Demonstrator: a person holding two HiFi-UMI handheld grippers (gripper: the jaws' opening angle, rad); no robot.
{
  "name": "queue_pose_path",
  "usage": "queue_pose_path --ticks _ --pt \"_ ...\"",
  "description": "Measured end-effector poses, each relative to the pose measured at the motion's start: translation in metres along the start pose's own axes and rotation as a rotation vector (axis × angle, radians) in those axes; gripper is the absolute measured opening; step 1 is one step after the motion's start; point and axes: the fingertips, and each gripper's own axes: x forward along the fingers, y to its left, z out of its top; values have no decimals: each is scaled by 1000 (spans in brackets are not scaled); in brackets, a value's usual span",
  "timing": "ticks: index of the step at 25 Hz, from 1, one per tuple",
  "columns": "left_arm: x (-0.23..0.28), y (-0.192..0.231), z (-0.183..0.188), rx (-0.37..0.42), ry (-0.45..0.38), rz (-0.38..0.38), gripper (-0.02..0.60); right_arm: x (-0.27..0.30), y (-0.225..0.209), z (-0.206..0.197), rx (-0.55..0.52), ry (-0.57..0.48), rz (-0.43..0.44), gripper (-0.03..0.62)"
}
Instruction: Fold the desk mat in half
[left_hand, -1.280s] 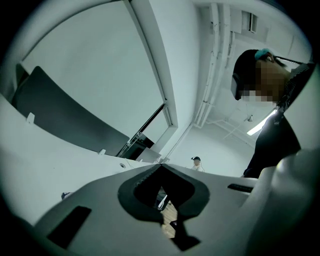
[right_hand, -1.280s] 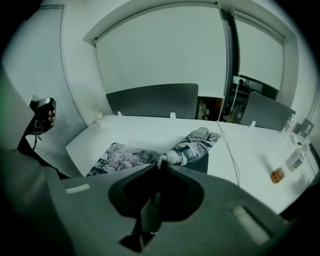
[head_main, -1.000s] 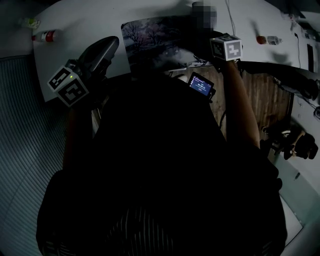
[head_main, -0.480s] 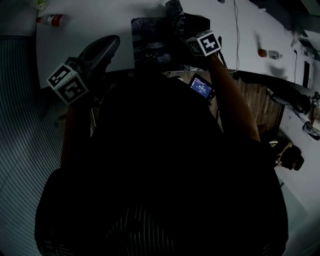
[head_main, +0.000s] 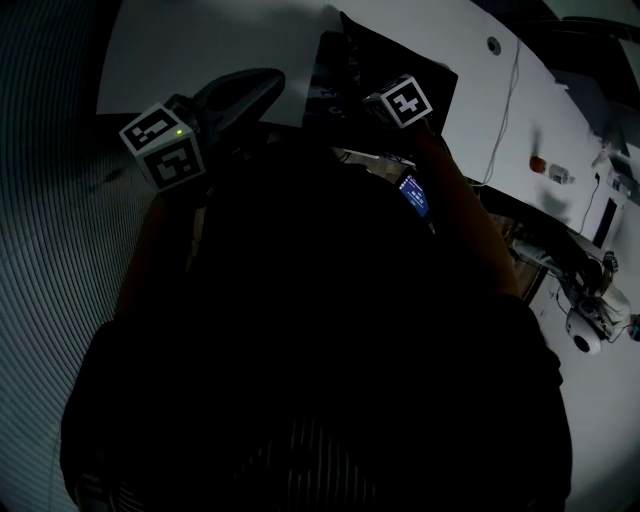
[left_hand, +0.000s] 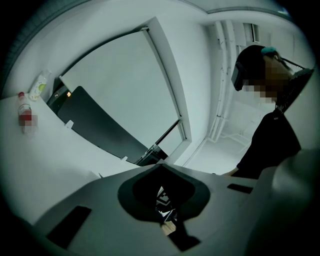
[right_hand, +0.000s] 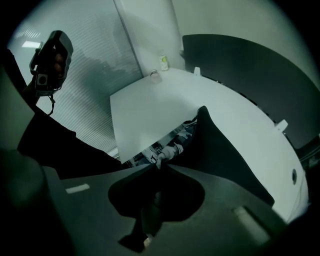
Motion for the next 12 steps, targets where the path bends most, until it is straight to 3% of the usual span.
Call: queue_pose_path --ticks 3,5,7,10,12 --pt "10 -13 1 23 15 -16 9 10 11 2 -6 21 31 37" --pt "12 -18 2 25 15 -25 9 14 19 9 34 -2 71 109" --pt "13 -17 -1 20 18 -38 9 14 26 27 104 -90 143 152" --pt "17 -13 -6 19 33 -63 9 -7 34 61 175 -258 249 150" --pt "19 -13 -7 31 50 -68 9 -37 40 82 162 -358 285 132"
